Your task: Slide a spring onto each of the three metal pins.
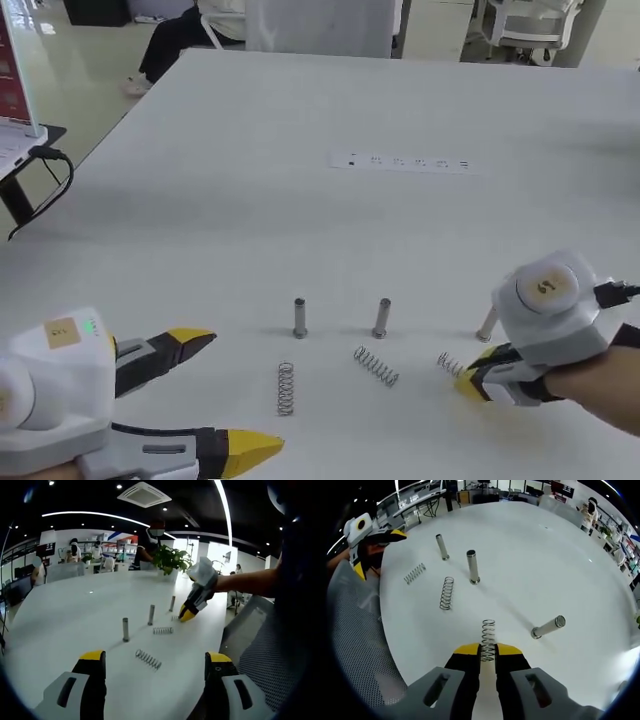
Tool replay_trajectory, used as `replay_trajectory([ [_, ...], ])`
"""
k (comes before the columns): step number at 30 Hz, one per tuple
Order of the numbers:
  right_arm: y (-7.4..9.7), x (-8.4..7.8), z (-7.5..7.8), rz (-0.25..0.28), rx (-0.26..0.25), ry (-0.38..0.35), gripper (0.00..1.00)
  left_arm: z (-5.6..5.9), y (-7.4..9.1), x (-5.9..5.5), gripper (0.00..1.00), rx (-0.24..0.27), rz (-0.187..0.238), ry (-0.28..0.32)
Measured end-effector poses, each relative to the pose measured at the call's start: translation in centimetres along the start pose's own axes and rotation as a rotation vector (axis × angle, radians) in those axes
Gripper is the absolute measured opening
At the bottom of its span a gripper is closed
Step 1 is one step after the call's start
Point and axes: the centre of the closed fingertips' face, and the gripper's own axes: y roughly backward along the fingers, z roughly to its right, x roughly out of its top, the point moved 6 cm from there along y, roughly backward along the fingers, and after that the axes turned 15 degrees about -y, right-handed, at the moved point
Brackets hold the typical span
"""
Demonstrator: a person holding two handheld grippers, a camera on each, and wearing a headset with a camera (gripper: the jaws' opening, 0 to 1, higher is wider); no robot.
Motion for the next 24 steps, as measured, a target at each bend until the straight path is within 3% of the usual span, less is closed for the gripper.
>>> replay_trajectory([
  [14, 0.9, 0.0, -0.9, 0.006, 0.012, 0.019, 0.08, 0.5, -0.2, 0.5, 0.72, -0.03, -0.004, -0.018],
  [24, 2.8, 0.5, -3.2, 0.036, 0.063, 0.064, 0.08, 1.0, -0.8, 1.3, 0.67, -0.079, 0.003, -0.037],
])
